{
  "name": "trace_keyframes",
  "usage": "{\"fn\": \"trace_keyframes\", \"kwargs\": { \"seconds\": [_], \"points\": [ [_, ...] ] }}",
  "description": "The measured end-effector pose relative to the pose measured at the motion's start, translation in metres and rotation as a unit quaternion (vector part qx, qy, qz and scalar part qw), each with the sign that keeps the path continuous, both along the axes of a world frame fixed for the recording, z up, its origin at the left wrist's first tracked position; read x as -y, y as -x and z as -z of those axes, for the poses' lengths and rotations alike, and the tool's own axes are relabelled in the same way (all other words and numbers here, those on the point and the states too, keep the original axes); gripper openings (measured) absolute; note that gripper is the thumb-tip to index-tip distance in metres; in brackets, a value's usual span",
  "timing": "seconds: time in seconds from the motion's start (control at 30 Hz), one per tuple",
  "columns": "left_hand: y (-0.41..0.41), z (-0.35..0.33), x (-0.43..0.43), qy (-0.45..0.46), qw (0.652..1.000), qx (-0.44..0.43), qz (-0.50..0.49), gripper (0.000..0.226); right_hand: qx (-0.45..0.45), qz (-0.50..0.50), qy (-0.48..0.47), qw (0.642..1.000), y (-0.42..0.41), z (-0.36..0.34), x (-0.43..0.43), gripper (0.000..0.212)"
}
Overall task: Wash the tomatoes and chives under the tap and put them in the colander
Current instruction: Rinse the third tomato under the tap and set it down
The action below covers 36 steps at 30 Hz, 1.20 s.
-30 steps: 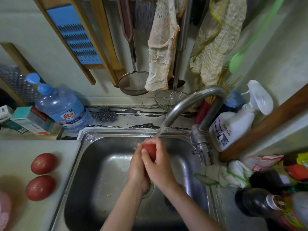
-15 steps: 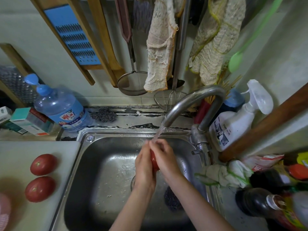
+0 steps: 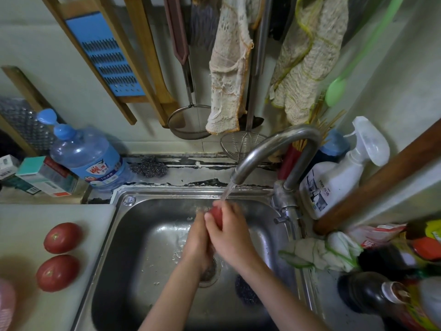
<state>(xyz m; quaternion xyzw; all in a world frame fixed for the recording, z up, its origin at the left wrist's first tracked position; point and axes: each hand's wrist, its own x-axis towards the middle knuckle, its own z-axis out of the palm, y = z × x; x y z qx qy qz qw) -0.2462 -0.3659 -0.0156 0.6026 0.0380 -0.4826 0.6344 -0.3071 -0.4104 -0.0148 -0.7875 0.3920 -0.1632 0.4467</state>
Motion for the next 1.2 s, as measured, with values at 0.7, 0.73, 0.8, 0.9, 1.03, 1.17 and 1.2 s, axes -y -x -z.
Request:
{"fn": "trace_keyframes", "kwargs": {
  "seconds": [0.7, 0.73, 0.8, 0.9, 1.03, 1.17, 1.2],
  "points": [
    [0.012, -0.011, 0.007, -0.031, 0.974, 0.218, 0.045, 0.045, -0.028, 0.025, -0.123, 0.992, -0.013, -0.013, 0.032, 0.028],
    [0.013, -0.011, 0.007, -0.042, 0.969, 0.239, 0.046, 0.044, -0.031, 0.026, -0.193, 0.980, -0.016, -0.014, 0.038, 0.027],
    [0.013, -0.011, 0.006, -0.036, 0.970, 0.238, 0.042, 0.043, -0.037, 0.023, -0.240, 0.970, -0.018, -0.017, 0.042, 0.027],
    [0.011, -0.010, 0.006, -0.015, 0.979, 0.202, 0.034, 0.042, -0.049, 0.016, -0.094, 0.994, -0.015, -0.016, 0.029, 0.037],
    [0.006, -0.006, 0.004, 0.042, 0.993, 0.111, 0.013, 0.037, -0.006, -0.012, 0.150, 0.989, -0.009, -0.016, -0.008, 0.044],
    [-0.002, -0.002, 0.002, 0.020, 0.990, 0.102, 0.095, 0.038, -0.044, -0.064, 0.119, 0.990, -0.008, -0.016, 0.015, 0.040],
    [-0.002, 0.000, 0.003, -0.005, 0.984, 0.134, 0.120, 0.038, -0.066, -0.070, 0.051, 0.994, -0.010, -0.014, 0.029, 0.040]
  ]
}}
